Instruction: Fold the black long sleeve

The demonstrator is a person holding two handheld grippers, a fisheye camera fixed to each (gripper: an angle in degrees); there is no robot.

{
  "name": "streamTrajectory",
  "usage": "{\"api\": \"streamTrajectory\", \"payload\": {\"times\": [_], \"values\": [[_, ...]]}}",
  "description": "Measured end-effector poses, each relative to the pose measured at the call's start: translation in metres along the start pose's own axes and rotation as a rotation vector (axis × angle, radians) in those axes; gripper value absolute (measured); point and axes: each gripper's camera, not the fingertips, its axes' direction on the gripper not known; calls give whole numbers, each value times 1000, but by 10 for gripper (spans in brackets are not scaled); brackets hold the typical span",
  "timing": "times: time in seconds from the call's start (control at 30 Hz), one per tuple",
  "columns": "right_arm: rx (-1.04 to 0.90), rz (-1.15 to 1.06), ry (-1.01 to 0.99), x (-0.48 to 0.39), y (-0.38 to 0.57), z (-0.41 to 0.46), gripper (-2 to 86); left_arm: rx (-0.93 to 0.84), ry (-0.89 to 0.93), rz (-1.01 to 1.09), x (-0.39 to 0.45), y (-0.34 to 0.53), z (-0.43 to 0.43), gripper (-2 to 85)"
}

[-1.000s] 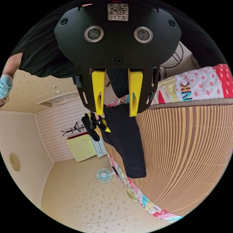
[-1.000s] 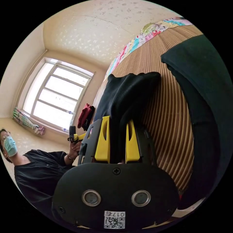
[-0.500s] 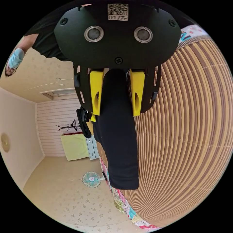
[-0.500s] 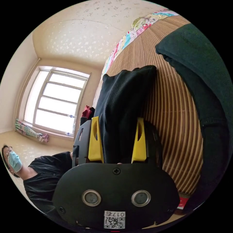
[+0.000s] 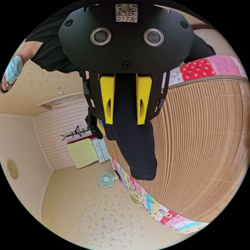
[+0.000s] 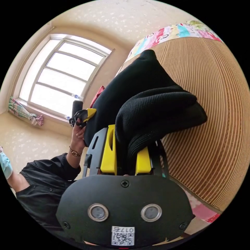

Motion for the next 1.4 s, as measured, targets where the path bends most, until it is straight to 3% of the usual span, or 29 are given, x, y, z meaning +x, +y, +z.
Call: {"api": "streamTrajectory", "payload": {"times": [0.27, 0.4, 0.5, 0.57, 0.6, 0.67, 0.73, 0.87, 0.97, 1.1, 1.23, 1.4], "values": [[142, -143, -173, -196, -92, 130, 97, 245, -224, 71, 33, 3, -305, 141], [175, 28, -301, -252, -138, 225, 105, 360, -452, -64, 32, 12, -420, 143], [103, 118, -142, -255, -154, 308, 111, 508, -624, -197, 21, 40, -470, 140], [14, 144, -77, -243, -149, 354, 112, 511, -591, -219, -2, 54, -457, 140], [-36, 130, -137, -234, -143, 374, 113, 489, -569, -217, -10, 55, -447, 140], [12, 107, -267, -225, -127, 378, 114, 355, -508, -230, -47, 55, -392, 140], [13, 105, -273, -221, -116, 374, 112, 260, -522, -260, -76, 57, -345, 134], [-64, -45, -185, -213, -91, 336, 97, 419, -480, -237, -83, 90, -313, 96], [-16, -128, 72, -174, -69, 274, 83, 501, -541, -216, -57, 112, -310, 84], [127, 34, 416, -100, -15, 145, 77, 564, -581, -153, -9, 151, -295, 98], [296, 198, 596, -78, 77, 43, 69, 685, -569, -61, 49, 217, -246, 92], [471, 322, 1080, -114, 211, -29, 55, 507, -742, 74, 88, 240, -142, 56]]}}
